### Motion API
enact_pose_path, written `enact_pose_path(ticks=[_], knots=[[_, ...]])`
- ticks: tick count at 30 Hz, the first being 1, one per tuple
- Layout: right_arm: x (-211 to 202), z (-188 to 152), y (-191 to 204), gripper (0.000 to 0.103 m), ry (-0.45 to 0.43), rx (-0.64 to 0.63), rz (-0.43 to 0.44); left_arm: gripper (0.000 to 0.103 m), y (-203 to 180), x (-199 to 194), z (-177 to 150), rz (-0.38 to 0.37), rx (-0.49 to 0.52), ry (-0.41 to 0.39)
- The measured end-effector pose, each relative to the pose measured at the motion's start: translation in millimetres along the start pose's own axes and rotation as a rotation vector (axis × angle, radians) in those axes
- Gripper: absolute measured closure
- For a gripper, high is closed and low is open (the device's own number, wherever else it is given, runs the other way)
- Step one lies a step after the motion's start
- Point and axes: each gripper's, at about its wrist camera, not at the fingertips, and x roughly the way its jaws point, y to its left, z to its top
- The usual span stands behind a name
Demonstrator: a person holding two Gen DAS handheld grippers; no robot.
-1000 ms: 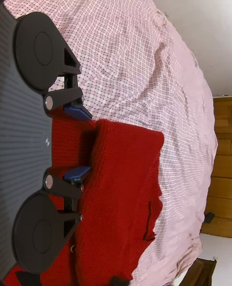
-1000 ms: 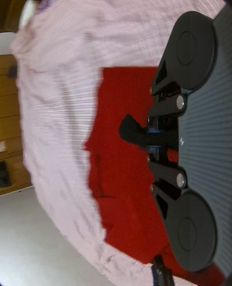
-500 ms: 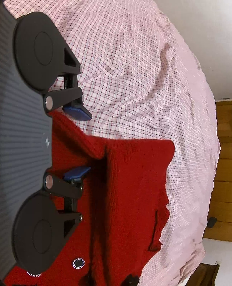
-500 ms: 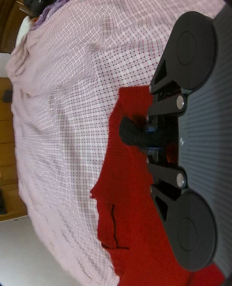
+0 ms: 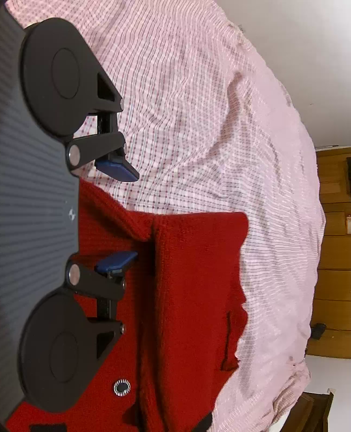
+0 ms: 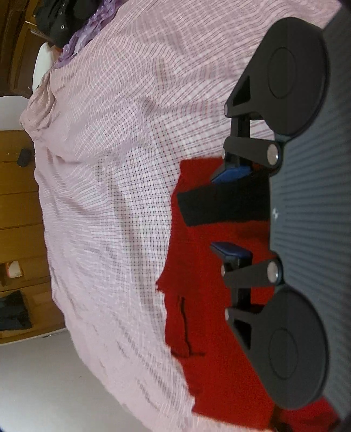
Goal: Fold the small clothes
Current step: 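Withdraw the right gripper from the folded sleeves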
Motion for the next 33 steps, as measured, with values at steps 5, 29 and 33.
enact_pose_path(ticks=[5,29,33], knots=[[-50,-8,1,0.051,-0.03,-0.001,0.051,0.038,2,-26,-1,-0.002,0.004,-0.017],[-184,-133,26,0.042,0.066,-0.189,0.123,0.031,5,-133,-57,-0.072,0.084,-0.044],[-191,-159,39,0.041,0.064,-0.295,0.112,0.031,0,-144,-71,-0.095,0.12,-0.036]])
